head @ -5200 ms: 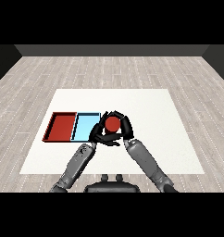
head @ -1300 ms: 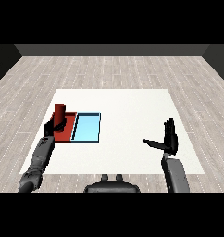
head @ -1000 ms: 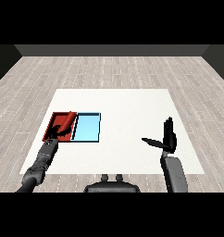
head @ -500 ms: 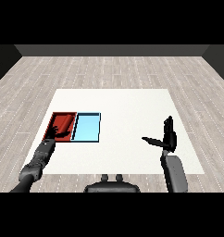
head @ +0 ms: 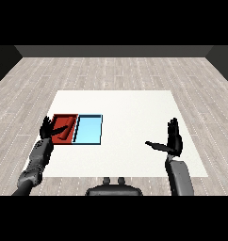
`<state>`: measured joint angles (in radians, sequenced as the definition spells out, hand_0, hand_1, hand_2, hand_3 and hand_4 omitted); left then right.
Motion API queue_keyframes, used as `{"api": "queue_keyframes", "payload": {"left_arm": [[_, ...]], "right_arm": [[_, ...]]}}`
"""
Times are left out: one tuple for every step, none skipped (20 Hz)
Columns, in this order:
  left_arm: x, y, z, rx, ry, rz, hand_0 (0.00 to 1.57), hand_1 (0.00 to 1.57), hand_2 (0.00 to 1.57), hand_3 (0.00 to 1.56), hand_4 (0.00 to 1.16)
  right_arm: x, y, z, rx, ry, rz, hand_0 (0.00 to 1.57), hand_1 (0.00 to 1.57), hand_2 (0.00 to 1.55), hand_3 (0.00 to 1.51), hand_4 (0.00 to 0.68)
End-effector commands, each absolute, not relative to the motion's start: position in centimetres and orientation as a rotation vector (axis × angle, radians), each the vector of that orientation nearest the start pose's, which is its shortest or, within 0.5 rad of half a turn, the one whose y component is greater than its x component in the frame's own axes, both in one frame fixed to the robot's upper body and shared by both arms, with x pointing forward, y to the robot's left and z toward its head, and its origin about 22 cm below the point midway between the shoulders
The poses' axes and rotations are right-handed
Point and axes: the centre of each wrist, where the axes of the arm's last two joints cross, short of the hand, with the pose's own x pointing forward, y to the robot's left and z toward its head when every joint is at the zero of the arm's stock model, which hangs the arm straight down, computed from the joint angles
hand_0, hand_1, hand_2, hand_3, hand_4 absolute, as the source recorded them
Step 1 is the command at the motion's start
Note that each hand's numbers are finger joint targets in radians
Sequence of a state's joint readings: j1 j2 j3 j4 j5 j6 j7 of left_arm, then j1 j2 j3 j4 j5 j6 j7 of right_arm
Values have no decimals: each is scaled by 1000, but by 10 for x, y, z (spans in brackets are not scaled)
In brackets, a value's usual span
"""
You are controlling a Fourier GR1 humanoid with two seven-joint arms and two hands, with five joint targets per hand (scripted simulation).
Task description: Pick the red can and put it in the red box
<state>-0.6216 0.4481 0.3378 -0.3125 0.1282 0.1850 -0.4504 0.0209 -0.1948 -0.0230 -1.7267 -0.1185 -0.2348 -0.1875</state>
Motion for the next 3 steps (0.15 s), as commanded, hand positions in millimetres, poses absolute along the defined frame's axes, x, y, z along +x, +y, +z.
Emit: {"api": "queue_keyframes", "payload": {"left_arm": [[356, 383, -9, 394, -1849, 343, 0, 0, 0, 0, 0], [365, 350, -17, 266, -1899, 323, 0, 0, 0, 0, 0], [352, 369, -18, 270, -1929, 327, 0, 0, 0, 0, 0]], "right_arm": [[232, -264, 56, -169, -1926, -108, 0, 0, 0, 0, 0], [228, -261, 56, -145, -1928, -74, 0, 0, 0, 0, 0], [234, -260, 61, -102, -1940, -88, 0, 0, 0, 0, 0]]}}
